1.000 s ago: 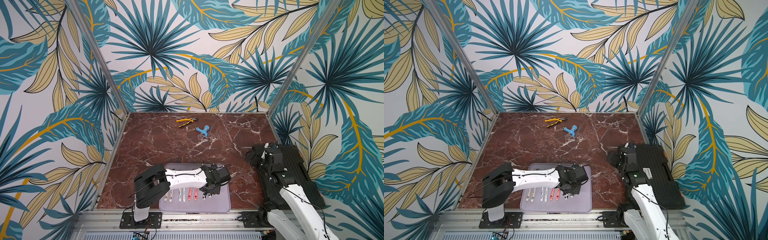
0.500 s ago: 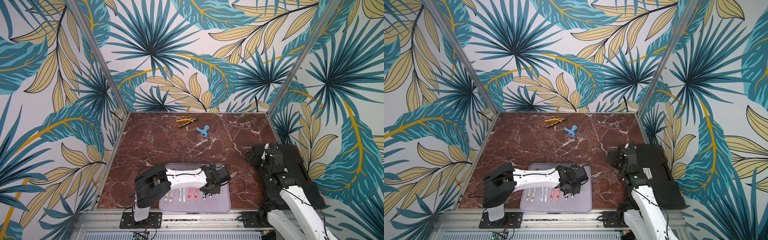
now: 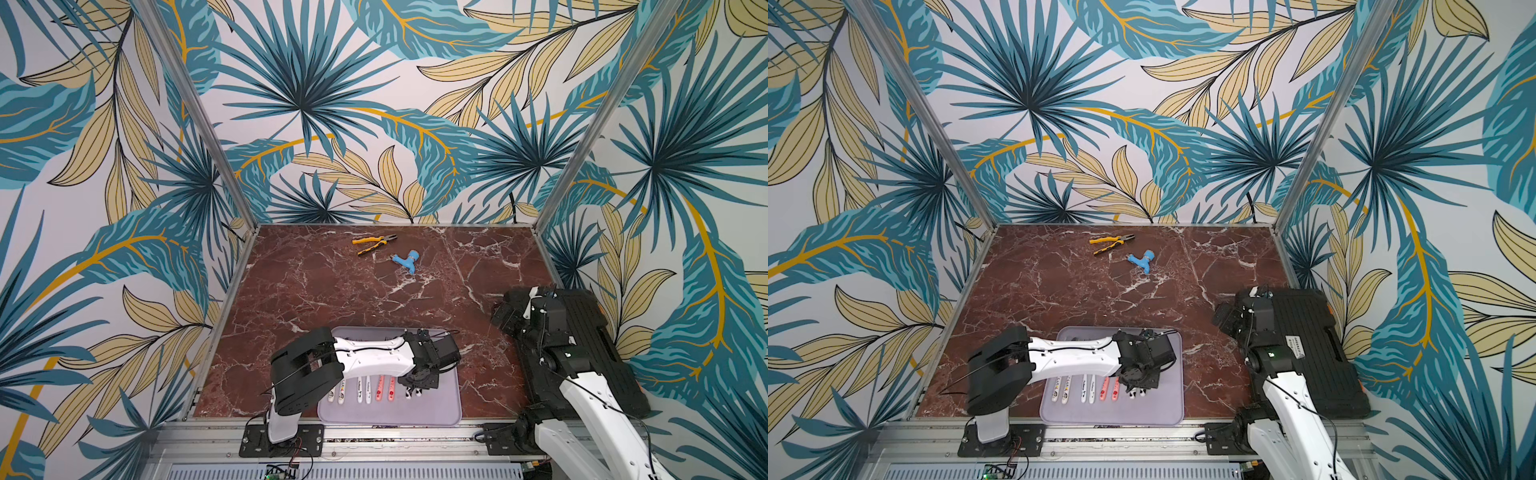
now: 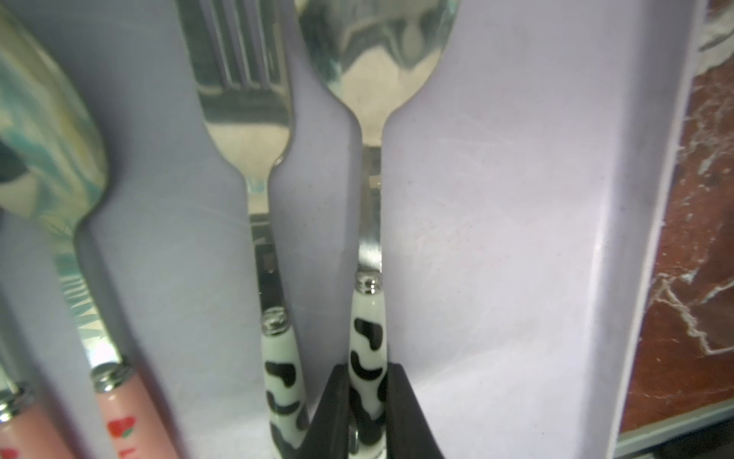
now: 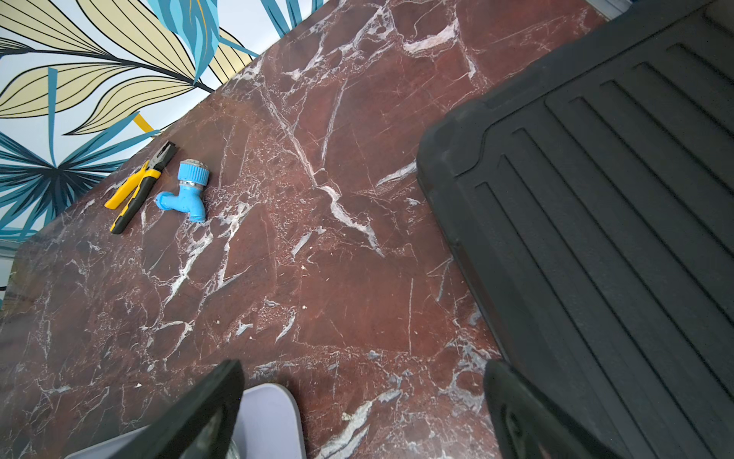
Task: Set the spoon and fork side by side
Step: Place the spoon on the tray, then reset both arms
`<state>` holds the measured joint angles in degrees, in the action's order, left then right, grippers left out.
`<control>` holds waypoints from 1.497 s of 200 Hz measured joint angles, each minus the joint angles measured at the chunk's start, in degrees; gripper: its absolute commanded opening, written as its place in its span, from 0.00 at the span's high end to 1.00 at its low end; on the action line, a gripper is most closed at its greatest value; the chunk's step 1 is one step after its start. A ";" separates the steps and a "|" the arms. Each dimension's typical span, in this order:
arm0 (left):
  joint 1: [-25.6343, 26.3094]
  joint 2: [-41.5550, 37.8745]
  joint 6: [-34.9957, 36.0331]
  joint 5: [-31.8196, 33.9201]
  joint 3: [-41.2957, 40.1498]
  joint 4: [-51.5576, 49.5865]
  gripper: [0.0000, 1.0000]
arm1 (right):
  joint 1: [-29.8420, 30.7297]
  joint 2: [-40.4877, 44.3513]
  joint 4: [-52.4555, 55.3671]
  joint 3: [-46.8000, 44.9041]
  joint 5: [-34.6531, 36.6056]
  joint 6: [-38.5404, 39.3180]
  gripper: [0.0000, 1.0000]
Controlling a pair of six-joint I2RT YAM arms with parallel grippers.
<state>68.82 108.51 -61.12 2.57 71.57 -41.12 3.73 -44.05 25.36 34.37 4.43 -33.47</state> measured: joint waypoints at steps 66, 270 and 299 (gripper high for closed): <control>0.00 0.13 0.22 0.20 0.11 -0.22 0.72 | 0.00 0.24 0.00 0.00 0.00 0.00 0.00; -11.23 -35.95 20.35 26.27 -8.13 0.07 0.44 | 0.02 1.09 -11.91 -6.10 4.87 2.49 0.01; -13.64 -46.73 27.34 38.16 -17.75 6.34 0.00 | 0.00 0.98 -21.24 -10.21 9.20 5.55 0.00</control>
<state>55.18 61.78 -33.78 40.73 53.82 -34.79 3.73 -43.07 4.12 24.16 13.63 -27.92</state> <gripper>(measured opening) 0.847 0.994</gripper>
